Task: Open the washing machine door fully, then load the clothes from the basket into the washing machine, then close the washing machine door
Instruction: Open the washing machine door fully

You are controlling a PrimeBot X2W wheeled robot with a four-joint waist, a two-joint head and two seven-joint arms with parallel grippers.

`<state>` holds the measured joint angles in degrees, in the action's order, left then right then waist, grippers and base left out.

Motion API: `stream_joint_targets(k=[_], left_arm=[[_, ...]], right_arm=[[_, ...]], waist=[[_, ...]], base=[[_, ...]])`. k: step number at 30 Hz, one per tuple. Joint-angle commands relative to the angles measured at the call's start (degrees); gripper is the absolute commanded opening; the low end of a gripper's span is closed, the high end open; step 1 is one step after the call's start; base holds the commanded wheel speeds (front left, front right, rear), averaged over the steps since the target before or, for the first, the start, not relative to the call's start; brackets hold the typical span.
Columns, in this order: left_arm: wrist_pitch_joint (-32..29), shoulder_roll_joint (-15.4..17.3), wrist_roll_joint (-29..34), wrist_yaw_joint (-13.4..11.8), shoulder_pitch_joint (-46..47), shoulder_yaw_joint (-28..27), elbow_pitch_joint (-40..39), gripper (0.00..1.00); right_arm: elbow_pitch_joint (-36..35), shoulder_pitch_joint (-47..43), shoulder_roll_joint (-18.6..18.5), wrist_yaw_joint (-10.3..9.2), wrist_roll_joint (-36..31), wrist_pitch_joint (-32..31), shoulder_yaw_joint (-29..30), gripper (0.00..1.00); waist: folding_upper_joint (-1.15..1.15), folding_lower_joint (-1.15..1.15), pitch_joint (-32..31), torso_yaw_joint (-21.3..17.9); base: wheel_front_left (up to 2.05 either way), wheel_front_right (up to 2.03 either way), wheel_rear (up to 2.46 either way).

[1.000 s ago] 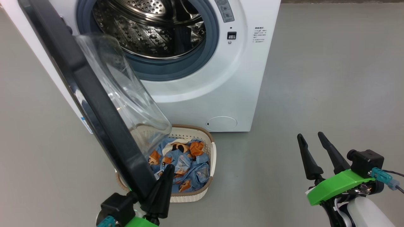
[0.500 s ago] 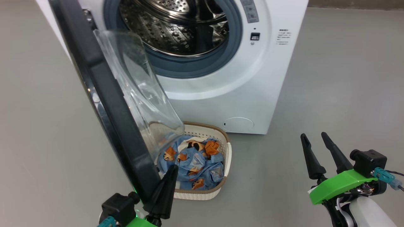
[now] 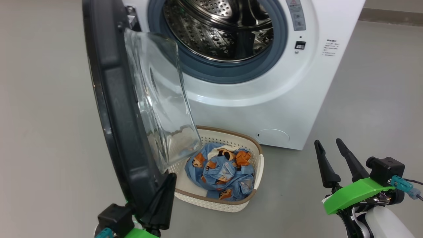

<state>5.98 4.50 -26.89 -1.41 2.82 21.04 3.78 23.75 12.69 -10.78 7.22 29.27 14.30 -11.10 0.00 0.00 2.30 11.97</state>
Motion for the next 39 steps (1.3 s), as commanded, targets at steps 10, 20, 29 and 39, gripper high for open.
stream_joint_targets(k=[10, 20, 29, 39], left_arm=[[-0.9, 2.8, -1.3, -2.8, 0.6, -5.5, -2.1, 0.00], [-3.3, 7.3, -3.1, -3.7, 4.4, -10.6, 0.8, 0.00], [-4.1, 10.8, -4.9, -2.5, 8.5, -13.7, 7.0, 0.00], [-3.6, 14.3, -6.1, -2.1, 14.3, -16.9, 14.0, 0.00]], right_arm=[[-1.3, 1.0, 0.3, 0.26, 0.6, 0.7, -0.7, 1.00], [-1.4, 1.2, 0.7, 0.26, 0.5, 0.7, -0.6, 1.00], [-1.6, 1.8, 0.9, 0.26, 0.4, 0.7, -0.1, 1.00], [-2.0, 2.9, 1.4, 0.26, 0.0, 0.7, 0.2, 1.00]], waist=[[0.00, 0.00, -0.8, 4.6], [0.00, 0.00, -0.1, 6.4], [0.00, 0.00, 1.6, 7.9], [0.00, 0.00, 3.5, 9.2]], base=[[0.00, 0.00, 0.00], [0.00, 0.00, 0.00], [0.00, 0.00, 0.00], [0.00, 0.00, 0.00]])
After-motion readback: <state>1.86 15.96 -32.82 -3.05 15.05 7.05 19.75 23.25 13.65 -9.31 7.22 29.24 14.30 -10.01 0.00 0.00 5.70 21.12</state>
